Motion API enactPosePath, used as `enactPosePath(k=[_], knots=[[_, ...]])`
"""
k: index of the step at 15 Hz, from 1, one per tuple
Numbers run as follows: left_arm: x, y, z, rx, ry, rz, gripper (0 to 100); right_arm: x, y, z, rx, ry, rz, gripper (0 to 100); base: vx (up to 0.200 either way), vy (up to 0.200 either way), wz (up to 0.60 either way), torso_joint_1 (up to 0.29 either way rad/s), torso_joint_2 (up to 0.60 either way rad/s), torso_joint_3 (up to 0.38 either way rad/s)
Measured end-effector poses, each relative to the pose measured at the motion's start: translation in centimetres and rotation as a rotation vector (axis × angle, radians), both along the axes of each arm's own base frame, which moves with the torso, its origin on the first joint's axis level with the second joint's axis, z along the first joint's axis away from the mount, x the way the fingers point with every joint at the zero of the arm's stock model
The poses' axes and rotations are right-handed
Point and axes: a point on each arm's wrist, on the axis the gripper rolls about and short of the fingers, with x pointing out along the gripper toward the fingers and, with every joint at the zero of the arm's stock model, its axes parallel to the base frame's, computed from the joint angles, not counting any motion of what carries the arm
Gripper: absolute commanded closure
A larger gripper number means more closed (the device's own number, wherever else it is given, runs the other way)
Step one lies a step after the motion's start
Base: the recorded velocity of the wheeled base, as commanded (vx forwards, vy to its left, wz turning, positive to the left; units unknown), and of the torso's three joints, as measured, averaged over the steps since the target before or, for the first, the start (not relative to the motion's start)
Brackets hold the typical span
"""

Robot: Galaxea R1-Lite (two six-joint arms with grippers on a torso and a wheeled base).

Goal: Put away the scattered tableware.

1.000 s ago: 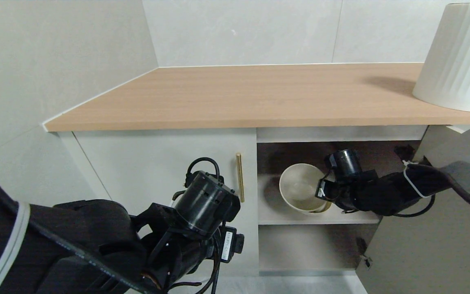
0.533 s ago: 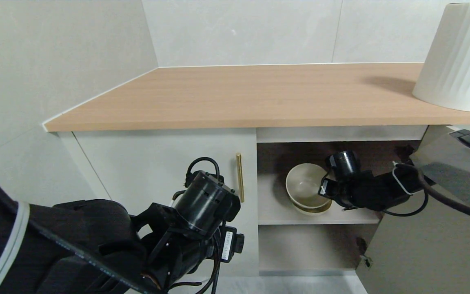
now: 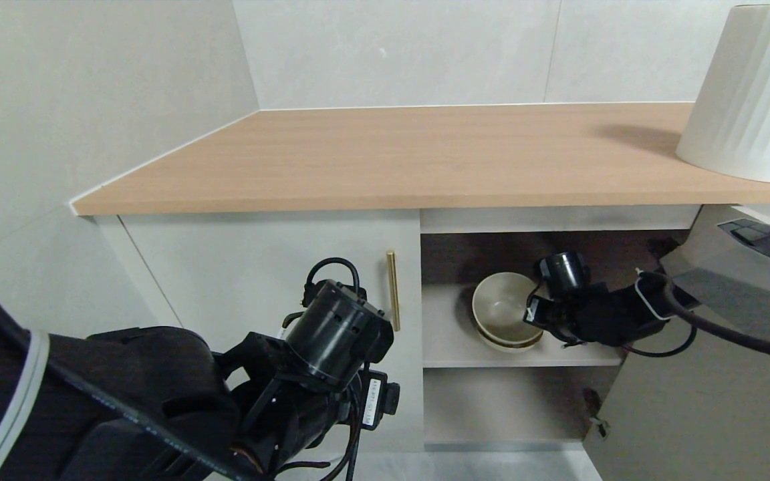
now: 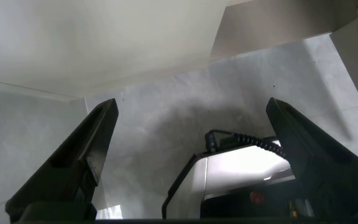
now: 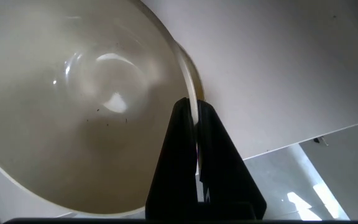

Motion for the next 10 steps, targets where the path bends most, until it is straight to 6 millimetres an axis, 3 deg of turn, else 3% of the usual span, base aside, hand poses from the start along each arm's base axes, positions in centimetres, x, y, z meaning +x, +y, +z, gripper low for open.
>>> enactPosePath(k=[6,7,10], knots=[[-0.01,-0.03,-0.03,0.001,0.001,-0.001,0,0.03,-0.01,-0.2,-0.002,0.004,0.0,100,0.0,0.0,0.0,0.0,0.0,0.0],[-0.01,-0.02,-0.03,0.001,0.0,-0.001,0,0.02,0.01,-0.21,-0.002,0.004,0.0,0,0.0,0.0,0.0,0.0,0.0,0.0],[0.0,-0.02,-0.03,0.001,0.001,0.0,0,-0.11,0.09,-0.33,-0.002,0.01,0.004,0,0.0,0.0,0.0,0.0,0.0,0.0]])
